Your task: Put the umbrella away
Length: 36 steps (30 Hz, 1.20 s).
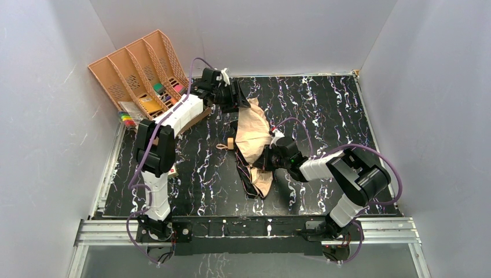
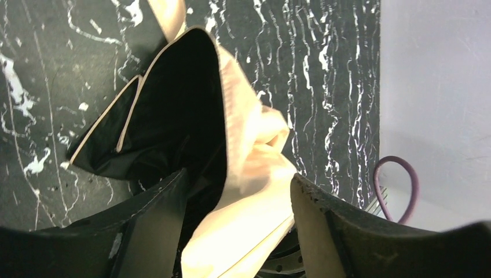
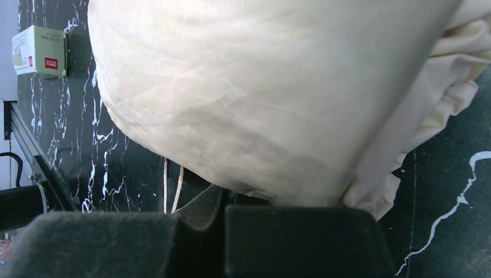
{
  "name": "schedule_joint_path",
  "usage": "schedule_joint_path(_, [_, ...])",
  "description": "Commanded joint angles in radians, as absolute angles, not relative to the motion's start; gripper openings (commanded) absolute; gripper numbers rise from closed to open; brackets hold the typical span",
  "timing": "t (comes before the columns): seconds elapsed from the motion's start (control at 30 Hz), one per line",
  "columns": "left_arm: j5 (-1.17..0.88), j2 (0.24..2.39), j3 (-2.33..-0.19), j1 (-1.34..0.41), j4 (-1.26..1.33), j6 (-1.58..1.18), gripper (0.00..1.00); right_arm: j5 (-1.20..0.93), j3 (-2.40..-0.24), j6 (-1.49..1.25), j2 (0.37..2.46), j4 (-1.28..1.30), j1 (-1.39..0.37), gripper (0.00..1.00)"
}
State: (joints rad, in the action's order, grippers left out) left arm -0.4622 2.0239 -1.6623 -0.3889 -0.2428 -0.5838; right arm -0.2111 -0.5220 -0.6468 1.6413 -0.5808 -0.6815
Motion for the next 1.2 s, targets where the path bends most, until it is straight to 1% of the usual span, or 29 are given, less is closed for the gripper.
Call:
schedule_joint_path(0.0, [-0.535, 2.038, -1.745, -0.388, -0.256, -0.583, 0.61, -0.194, -0.502, -0.604, 1.668, -0.421, -0.681, 0.00])
schedule_joint_path(0.07, [-0.537, 2.049, -1.760, -0.388, -0.256, -0.584, 0.60, -0.197, -0.501, -0.607, 1.670, -0.423, -0.680, 0.00])
schedule_joint_path(0.13, [-0.541, 2.059, -1.772, -0.388, -0.257, -0.585, 0.63, -0.199, -0.500, -0.609, 1.672, -0.425, -0.680, 0.00])
schedule_joint_path(0.23, [-0.544, 2.071, -1.790, -0.388, -0.263, -0.587, 0.64, -0.192, -0.494, -0.619, 1.672, -0.432, -0.681, 0.00])
schedule_joint_path(0.27, [-0.542, 2.075, -1.793, -0.388, -0.264, -0.587, 0.64, -0.188, -0.488, -0.631, 1.670, -0.440, -0.681, 0.00])
schedule_joint_path(0.33, [-0.538, 2.082, -1.801, -0.389, -0.265, -0.588, 0.60, -0.186, -0.478, -0.645, 1.667, -0.457, -0.681, 0.00])
schedule_joint_path(0.6, [-0.535, 2.097, -1.840, -0.388, -0.251, -0.589, 0.28, -0.216, -0.470, -0.682, 1.695, -0.497, -0.682, 0.00])
schedule_joint_path(0.77, [-0.547, 2.096, -1.875, -0.388, -0.261, -0.583, 0.01, -0.225, -0.460, -0.705, 1.709, -0.520, -0.692, 0.00])
schedule_joint_path(0.87, [-0.578, 2.062, -1.896, -0.388, -0.259, -0.594, 0.00, -0.211, -0.435, -0.755, 1.712, -0.557, -0.694, 0.00])
schedule_joint_path(0.93, [-0.601, 2.007, -1.877, -0.393, -0.225, -0.636, 0.00, -0.227, -0.416, -0.833, 1.737, -0.662, -0.697, 0.00])
schedule_joint_path(0.97, [-0.600, 1.940, -1.867, -0.421, -0.223, -0.643, 0.00, -0.231, -0.423, -0.907, 1.774, -0.735, -0.702, 0.00])
schedule_joint_path(1.1, [-0.508, 1.774, -1.771, -0.487, -0.225, -0.622, 0.00, -0.204, -0.459, -0.937, 1.779, -0.737, -0.704, 0.00])
schedule_joint_path(1.17, [-0.432, 1.680, -1.674, -0.550, -0.228, -0.593, 0.00, -0.192, -0.464, -0.940, 1.770, -0.726, -0.706, 0.00])
